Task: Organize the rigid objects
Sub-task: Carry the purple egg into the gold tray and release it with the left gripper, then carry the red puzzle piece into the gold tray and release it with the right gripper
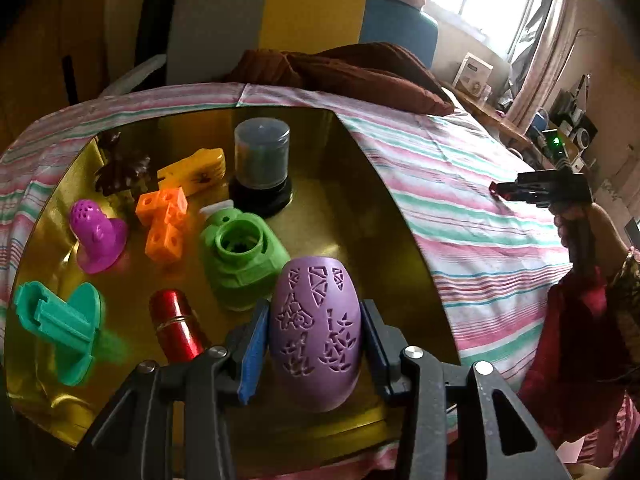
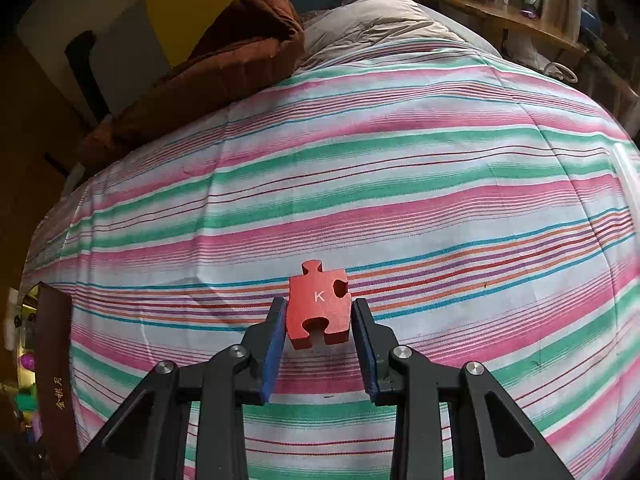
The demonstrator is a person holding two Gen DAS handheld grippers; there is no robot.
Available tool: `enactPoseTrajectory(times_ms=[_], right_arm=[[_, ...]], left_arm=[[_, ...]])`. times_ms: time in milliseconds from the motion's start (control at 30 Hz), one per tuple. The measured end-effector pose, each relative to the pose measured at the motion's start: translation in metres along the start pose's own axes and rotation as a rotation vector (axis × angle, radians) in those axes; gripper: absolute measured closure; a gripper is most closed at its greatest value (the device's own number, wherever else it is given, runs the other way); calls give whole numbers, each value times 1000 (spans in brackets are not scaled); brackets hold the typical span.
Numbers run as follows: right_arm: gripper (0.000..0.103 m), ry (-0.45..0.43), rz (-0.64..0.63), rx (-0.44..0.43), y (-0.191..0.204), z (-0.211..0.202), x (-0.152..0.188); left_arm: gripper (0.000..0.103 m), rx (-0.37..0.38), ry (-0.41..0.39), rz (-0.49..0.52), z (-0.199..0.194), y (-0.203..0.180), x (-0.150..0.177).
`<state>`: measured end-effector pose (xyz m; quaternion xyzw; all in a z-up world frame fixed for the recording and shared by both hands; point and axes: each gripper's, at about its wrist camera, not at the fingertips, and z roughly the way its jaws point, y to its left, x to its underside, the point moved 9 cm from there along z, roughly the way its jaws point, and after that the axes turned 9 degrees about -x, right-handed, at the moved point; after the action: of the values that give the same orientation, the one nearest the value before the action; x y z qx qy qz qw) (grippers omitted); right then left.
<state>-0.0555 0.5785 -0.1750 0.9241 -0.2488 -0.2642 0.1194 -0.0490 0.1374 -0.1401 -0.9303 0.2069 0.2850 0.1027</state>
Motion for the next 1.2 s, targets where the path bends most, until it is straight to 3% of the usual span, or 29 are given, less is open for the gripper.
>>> enactPoseTrajectory(times_ms=[267,433,800,1033,1200], right_arm=[[70,-8,-27,-15,8,0,-1],[70,-6,-36,-15,12,-1,1],[70,-27,-128,-49,34,-3,2],[71,-51,-213,-70,56,-10,2],[71,-48,-209,-147,81,-20,11]], left_arm=[[58,-54,29,49,7,3,12],[57,-48,-11,30,-2,3,7],[57,-19,-153,-88,-32,12,-14],[57,12,-169,-165,-38,24,-19],[57,32,-176,-202,-40,30,-16]])
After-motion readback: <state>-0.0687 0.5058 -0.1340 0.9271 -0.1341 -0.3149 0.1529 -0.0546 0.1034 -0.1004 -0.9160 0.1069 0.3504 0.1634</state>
